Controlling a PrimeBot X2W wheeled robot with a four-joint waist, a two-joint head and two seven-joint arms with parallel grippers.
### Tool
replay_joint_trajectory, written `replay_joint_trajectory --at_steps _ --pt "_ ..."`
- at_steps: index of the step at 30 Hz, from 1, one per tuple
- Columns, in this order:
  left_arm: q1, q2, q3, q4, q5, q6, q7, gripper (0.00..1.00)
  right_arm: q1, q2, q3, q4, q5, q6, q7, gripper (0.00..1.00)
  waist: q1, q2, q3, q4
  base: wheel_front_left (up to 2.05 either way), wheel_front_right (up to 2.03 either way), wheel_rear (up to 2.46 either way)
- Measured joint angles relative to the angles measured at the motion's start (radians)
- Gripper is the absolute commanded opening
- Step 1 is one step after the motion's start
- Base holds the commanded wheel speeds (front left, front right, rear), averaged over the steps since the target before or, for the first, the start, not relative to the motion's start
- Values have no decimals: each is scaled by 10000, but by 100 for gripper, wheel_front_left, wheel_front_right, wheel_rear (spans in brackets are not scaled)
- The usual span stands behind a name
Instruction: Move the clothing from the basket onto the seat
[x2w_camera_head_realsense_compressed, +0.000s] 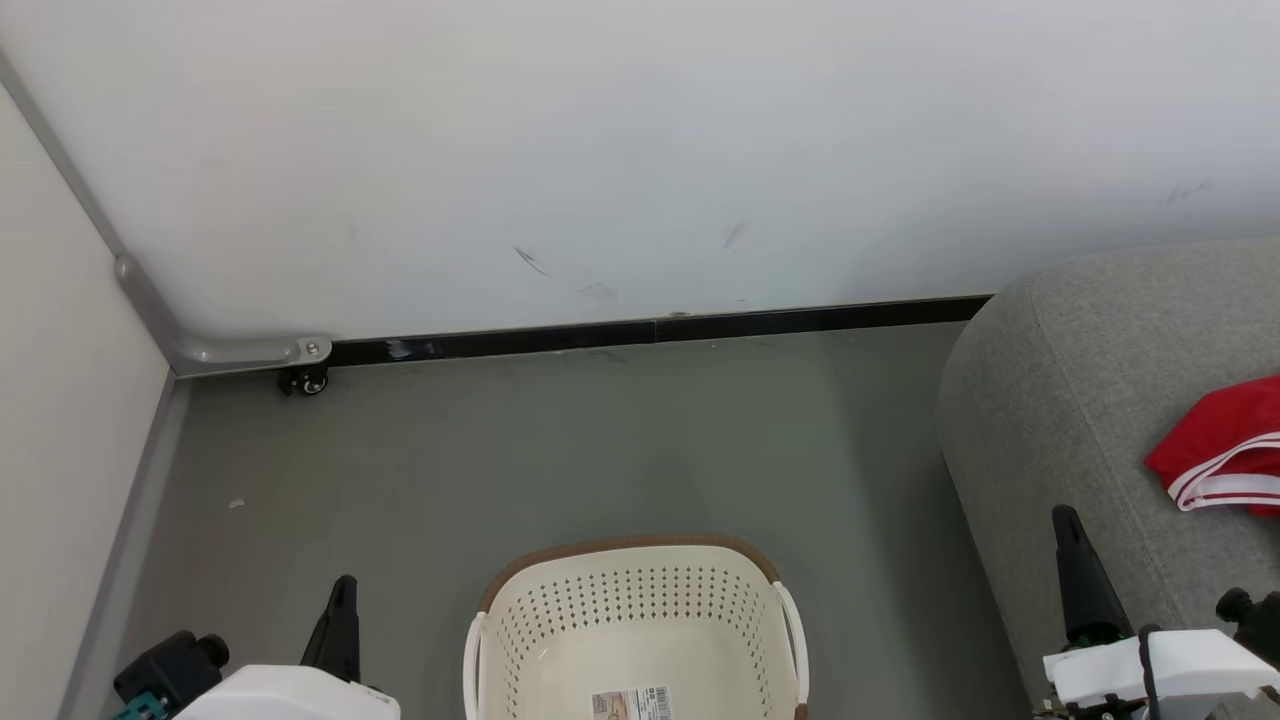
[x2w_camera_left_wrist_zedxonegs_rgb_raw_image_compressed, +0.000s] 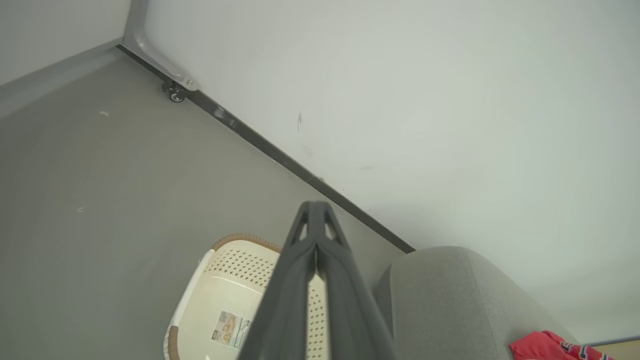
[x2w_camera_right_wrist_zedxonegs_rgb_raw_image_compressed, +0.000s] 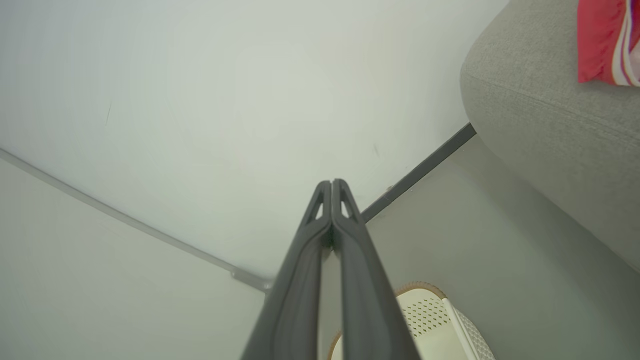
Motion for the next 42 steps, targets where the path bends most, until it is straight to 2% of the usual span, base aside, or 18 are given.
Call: replay_joint_trajectory --at_steps 13,18,25,42 --pt "-13 -174 483 -10 -1825 -533 441 0 -195 0 -96 -2 1889 -2 311 0 -109 0 105 -17 0 0 0" --pt "-43 -217 663 -10 -2512 -727 608 0 -210 -2 -151 0 2612 -2 453 0 -136 0 155 -24 0 0 0" --pt "-154 -293 918 -15 -3528 -976 825 0 -401 -4 -247 -8 3645 -2 639 0 -149 0 205 -32 0 0 0" --pt "-301 -491 1528 -21 -5741 -1636 1406 0 -616 -10 -370 -36 5992 -4 1072 0 -155 0 258 -54 0 0 0"
